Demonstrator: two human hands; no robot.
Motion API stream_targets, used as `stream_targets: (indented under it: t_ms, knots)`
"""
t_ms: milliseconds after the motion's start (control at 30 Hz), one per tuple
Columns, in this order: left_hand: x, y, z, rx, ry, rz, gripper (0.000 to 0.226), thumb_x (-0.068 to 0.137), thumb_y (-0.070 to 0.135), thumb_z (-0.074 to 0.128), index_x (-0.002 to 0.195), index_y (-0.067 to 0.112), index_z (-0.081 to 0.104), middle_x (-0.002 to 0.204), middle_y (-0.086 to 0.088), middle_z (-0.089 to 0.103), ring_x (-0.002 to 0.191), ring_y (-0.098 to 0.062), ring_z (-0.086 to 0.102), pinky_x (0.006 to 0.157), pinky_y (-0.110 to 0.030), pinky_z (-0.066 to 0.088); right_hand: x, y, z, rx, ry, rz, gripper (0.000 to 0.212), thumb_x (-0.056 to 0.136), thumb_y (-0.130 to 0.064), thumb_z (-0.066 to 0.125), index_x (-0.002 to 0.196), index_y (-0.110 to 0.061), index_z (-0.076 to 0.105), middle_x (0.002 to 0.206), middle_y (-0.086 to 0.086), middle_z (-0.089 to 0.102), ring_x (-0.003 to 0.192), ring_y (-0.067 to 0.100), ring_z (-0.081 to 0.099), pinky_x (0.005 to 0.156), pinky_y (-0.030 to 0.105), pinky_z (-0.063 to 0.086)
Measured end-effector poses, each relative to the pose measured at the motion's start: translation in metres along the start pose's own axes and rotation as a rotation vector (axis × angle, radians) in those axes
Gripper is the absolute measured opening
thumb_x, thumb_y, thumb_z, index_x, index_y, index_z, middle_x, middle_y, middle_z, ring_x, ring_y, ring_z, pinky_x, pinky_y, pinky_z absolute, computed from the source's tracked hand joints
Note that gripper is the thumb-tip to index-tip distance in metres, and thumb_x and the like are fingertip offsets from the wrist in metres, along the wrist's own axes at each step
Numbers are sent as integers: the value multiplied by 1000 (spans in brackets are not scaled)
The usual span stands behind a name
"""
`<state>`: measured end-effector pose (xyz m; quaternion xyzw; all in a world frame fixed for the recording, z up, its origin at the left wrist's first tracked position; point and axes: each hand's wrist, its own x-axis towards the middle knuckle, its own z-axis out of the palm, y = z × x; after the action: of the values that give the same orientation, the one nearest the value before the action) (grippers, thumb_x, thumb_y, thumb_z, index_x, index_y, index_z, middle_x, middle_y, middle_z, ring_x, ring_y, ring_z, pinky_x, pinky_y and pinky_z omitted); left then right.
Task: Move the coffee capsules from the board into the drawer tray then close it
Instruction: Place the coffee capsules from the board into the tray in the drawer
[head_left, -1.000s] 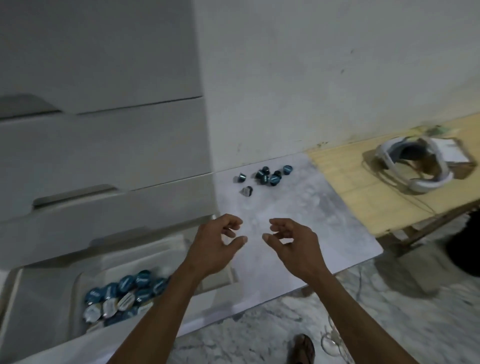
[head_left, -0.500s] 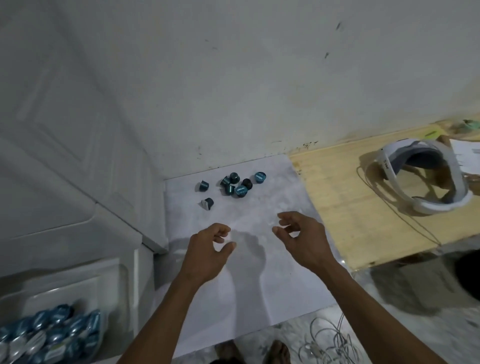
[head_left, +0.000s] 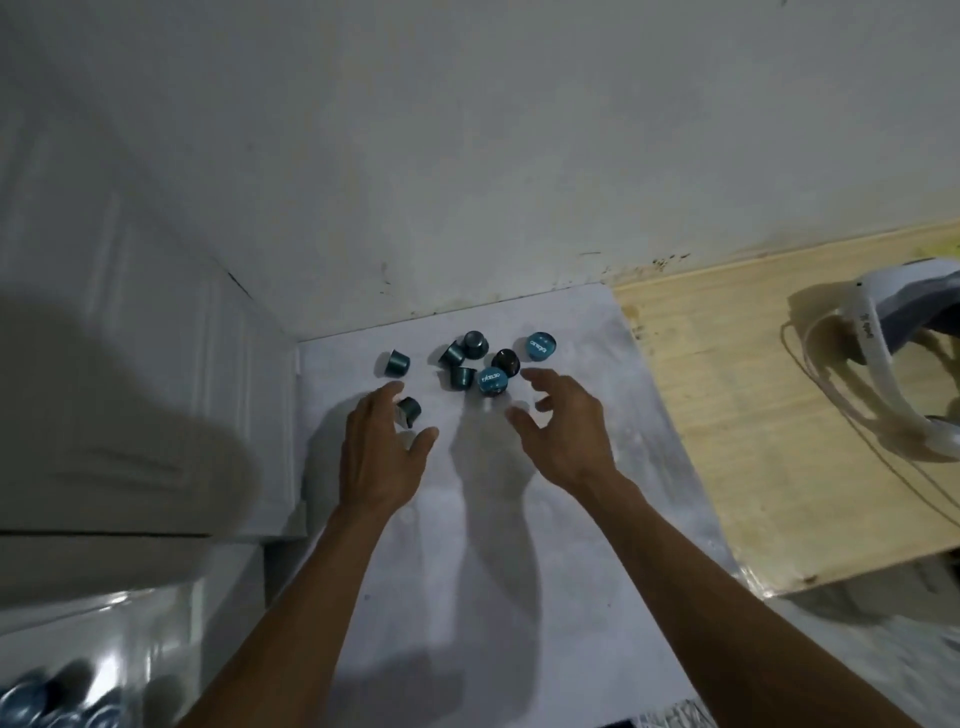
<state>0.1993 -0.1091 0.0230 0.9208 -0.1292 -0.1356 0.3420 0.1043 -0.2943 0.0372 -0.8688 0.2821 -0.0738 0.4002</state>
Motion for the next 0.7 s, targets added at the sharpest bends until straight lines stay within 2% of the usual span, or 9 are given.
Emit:
stream_targets:
  t_ms: [67, 133, 300, 467, 567, 700]
  knots:
    - [5, -8, 8, 26, -25, -5, 65, 85, 25, 73, 142, 17, 41, 142, -9, 48, 130, -26, 44, 105, -35, 37, 9, 5, 16, -28, -10, -32, 52, 87, -31, 70, 135, -23, 52, 129, 5, 57, 103, 22, 62, 84, 32, 53]
    - [7, -16, 14, 41, -29, 12, 59, 88, 22, 70, 140, 14, 44, 137, -10, 52, 127, -27, 46, 105, -38, 39, 15, 10, 29, -79, -13, -55, 53, 88, -35, 68, 136, -25, 51, 131, 4, 53, 106, 22, 60, 84, 34, 54]
    - [8, -27, 21, 68, 30, 84, 33, 90, 18, 65, 122, 12, 58, 116, -9, 64, 110, -28, 55, 95, -40, 47, 21, 23, 46, -154, -15, -110, 46, 91, -34, 65, 135, -26, 54, 128, 4, 47, 104, 22, 56, 73, 32, 53]
    - [18, -22, 21, -12, 70, 120, 26, 90, 24, 66, 114, 14, 64, 105, -5, 69, 99, -22, 61, 87, -39, 51, 30, 29, 56, -212, -33, -144, 44, 93, -37, 61, 134, -26, 54, 130, 5, 47, 109, 24, 53, 70, 34, 54]
    - [30, -15, 20, 22, 71, 148, 12, 90, 22, 64, 91, 11, 70, 88, -6, 70, 85, -24, 62, 77, -41, 52, 33, 31, 58, -210, -4, -157, 41, 92, -37, 60, 132, -27, 56, 129, 4, 49, 111, 24, 52, 70, 34, 54]
    - [43, -7, 19, 19, 86, 41, 29, 94, 22, 61, 77, 2, 71, 80, -10, 71, 75, -17, 59, 70, -23, 39, 36, 35, 59, -215, 11, -175, 38, 92, -36, 61, 129, -26, 59, 128, 3, 54, 112, 23, 52, 70, 29, 47]
